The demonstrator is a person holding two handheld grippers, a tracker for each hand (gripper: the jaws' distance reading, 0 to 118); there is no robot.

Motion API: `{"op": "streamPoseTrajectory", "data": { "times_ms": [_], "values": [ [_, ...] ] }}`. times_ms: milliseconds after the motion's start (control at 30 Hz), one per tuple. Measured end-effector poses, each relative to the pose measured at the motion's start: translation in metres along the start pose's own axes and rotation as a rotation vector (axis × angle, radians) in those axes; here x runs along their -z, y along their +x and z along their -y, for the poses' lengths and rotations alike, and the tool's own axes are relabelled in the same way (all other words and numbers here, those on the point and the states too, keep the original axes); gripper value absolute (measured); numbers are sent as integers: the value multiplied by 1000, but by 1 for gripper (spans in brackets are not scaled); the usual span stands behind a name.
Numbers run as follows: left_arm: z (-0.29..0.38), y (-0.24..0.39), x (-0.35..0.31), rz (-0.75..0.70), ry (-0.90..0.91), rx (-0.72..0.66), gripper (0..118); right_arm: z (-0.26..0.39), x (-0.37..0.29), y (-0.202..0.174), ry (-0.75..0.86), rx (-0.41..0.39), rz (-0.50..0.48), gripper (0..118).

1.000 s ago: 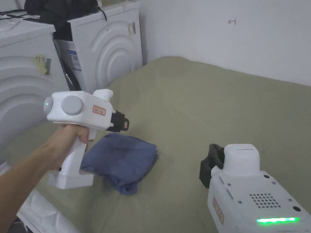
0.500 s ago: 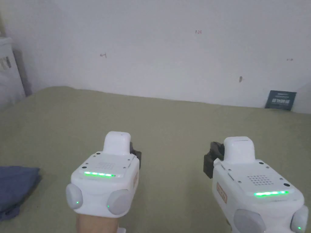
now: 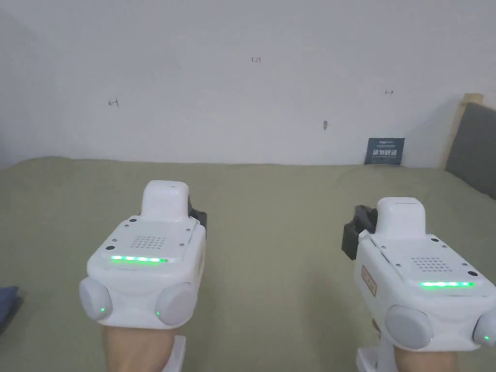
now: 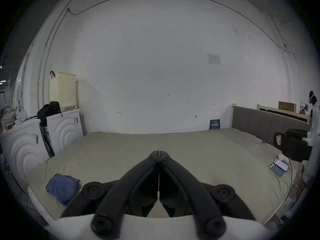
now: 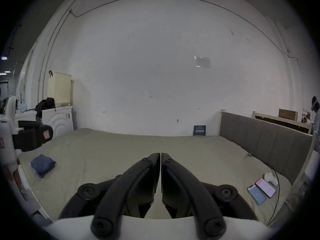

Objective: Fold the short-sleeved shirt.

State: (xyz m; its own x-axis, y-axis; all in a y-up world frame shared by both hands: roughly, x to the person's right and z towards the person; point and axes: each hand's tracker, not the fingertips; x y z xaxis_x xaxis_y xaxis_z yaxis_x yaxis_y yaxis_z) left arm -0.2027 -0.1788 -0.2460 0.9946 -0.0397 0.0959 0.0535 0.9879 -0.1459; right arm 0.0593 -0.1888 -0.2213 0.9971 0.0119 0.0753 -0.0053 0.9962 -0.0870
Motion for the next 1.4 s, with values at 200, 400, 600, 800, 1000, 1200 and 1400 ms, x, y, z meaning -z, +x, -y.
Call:
{"op": "streamPoseTrajectory", "data": {
  "times_ms": [200, 400, 600, 800, 1000, 1200, 1400],
  "values": [
    [-3, -7, -3, -19, 7, 9, 1, -1, 3, -10, 6, -4, -12, 8],
    [-5, -10, -4, -25, 15, 11, 1, -5, 3, -12, 20, 9, -7, 8],
    [-1, -12, -6, -19, 4, 12, 17, -6, 3, -15, 26, 6, -7, 11],
    [1, -19, 0, -38, 21, -22, 118, 0, -1, -20, 103, 25, 0, 115],
    [2, -20, 0, -53, 6, -20, 118, -3, 0, -20, 53, -6, 20, 118],
    [6, -19, -5, -56, 11, -12, 118, -2, -1, -21, 54, -16, 2, 118],
    [3, -19, -8, -64, 33, 1, 118, -2, 0, -22, 52, -14, 3, 118]
  ]
}}
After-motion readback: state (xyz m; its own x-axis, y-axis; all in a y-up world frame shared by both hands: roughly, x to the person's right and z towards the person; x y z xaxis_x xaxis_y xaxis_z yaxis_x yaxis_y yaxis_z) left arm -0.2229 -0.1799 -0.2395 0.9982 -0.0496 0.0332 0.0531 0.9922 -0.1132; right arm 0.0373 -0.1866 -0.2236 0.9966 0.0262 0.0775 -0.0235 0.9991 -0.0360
